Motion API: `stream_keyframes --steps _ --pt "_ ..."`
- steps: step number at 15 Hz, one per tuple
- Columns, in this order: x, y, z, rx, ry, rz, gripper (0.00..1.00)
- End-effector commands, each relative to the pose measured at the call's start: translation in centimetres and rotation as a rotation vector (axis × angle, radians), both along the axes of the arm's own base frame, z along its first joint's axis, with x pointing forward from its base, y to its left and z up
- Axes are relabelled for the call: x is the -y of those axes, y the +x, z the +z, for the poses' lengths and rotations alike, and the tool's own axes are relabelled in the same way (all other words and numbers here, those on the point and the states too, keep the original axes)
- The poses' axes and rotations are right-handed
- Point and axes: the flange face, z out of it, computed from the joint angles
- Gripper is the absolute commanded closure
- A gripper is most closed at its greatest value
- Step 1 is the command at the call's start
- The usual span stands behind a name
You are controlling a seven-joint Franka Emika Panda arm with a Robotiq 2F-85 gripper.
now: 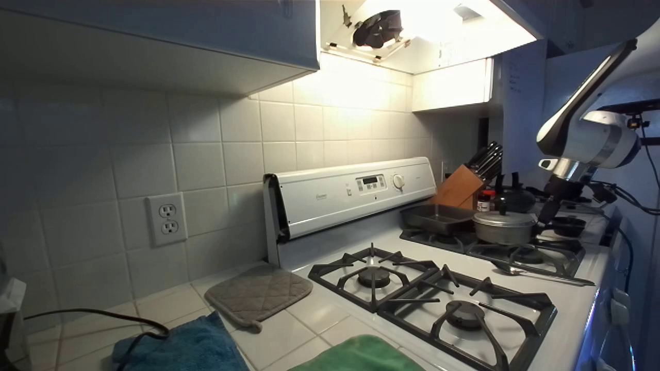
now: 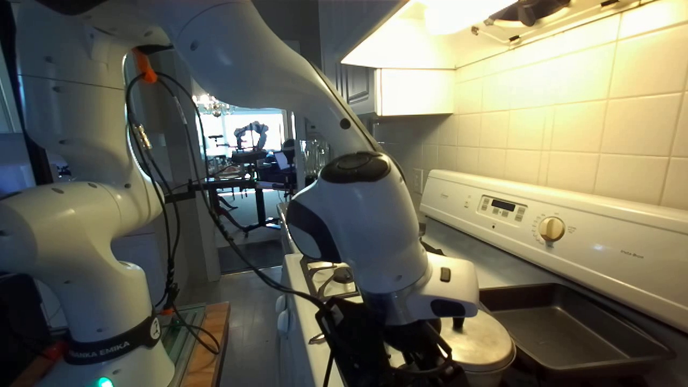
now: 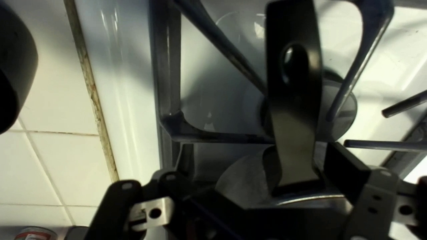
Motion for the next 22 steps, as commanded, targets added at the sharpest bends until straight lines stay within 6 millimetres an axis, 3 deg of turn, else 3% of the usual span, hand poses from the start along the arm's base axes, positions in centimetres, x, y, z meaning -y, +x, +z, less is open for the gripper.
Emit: stream_keyframes --steps 1,12,14,15,22 --pt "-0.7 -0.9 0.7 0.036 0.018 0.009 0.00" --pt "-2.4 -2.1 1.1 0.033 0.048 0.056 0.03" --pt "-2.5 -2.4 1.0 0.031 0.046 0.054 0.17" --pt "-2.5 -2.5 1.0 0.029 0.047 0.053 0.35" --pt "-2.4 -2.7 1.0 0.054 0.044 0.039 0.85"
